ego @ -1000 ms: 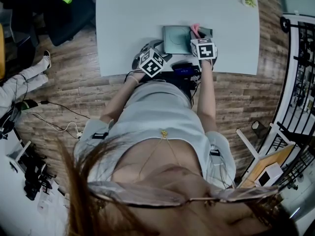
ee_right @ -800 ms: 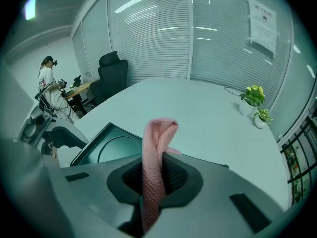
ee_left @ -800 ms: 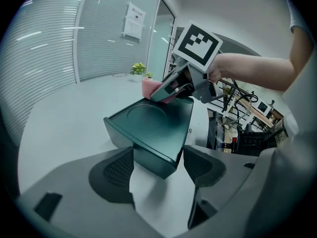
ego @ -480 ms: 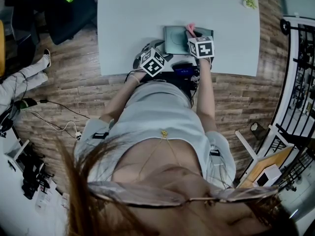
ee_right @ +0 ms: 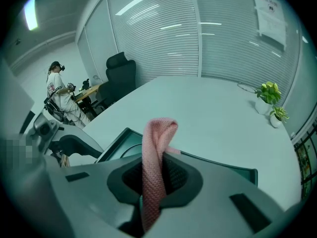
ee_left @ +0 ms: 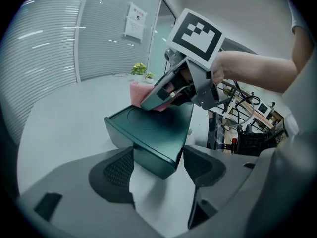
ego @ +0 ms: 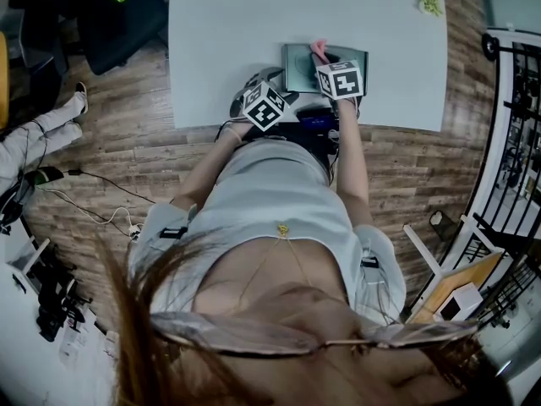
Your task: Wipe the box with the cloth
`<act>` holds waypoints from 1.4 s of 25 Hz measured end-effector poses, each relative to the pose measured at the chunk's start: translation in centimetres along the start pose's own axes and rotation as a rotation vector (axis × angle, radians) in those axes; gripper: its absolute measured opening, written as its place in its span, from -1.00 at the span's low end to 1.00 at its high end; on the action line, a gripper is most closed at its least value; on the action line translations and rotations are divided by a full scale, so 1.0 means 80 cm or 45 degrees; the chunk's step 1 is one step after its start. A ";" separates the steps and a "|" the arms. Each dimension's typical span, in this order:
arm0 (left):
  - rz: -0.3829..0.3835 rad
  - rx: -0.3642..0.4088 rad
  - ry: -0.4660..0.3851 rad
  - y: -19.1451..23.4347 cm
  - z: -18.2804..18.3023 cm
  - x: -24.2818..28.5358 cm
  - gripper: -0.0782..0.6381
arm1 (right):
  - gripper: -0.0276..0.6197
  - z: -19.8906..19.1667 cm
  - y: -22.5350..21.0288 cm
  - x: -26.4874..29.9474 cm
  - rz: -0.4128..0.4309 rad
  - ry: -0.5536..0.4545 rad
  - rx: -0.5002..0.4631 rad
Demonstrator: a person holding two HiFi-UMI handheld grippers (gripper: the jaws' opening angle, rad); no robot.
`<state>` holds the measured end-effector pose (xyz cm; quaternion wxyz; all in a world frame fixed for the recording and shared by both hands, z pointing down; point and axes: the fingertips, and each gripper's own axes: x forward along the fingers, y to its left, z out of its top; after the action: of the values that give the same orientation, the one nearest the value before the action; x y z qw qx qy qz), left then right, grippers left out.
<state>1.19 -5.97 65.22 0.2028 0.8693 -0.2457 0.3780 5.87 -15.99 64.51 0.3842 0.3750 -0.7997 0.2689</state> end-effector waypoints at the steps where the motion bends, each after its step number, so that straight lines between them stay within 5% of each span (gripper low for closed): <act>1: 0.000 0.000 0.001 0.000 0.000 0.000 0.09 | -0.79 0.000 0.002 0.002 0.003 0.003 -0.001; 21: 0.014 0.012 0.007 -0.001 -0.001 0.000 0.09 | -0.79 0.010 0.066 0.022 0.163 0.033 -0.040; 35: 0.035 0.012 -0.007 0.004 -0.005 -0.002 0.09 | -0.79 0.016 0.086 0.015 0.146 -0.042 -0.081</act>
<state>0.67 -5.98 65.39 0.1929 0.8678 -0.2562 0.3796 -0.70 -13.49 63.79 0.3667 0.3207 -0.8341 0.2588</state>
